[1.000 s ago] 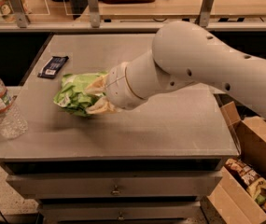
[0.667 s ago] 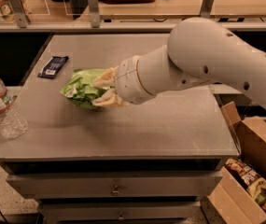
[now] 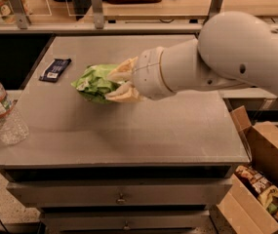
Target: Pick green rice chip bag
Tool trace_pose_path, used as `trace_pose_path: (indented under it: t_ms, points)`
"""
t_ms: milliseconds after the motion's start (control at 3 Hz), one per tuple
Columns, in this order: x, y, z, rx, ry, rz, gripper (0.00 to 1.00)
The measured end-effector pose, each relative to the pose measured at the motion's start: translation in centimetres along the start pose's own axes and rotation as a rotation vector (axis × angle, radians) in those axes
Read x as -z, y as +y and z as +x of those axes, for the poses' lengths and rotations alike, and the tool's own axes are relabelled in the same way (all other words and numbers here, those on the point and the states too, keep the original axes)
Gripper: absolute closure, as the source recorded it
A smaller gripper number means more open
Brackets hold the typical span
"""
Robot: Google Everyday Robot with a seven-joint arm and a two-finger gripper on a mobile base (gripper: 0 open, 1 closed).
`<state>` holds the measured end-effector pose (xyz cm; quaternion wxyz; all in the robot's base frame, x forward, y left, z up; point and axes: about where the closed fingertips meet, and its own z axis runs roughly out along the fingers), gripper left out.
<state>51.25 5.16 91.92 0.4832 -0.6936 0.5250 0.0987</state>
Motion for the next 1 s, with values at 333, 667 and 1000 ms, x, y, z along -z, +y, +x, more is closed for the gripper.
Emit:
trace_pose_path:
  t_ms: [333,667,1000]
  points:
    - [1.7,-1.1,-0.4,0.013,-0.006,0.053,1.00]
    - [3.4,-2.0,-0.6,0.014,-0.027,0.093,1.00]
    - [3.5,-2.0,-0.6,0.014,-0.027,0.096,1.00]
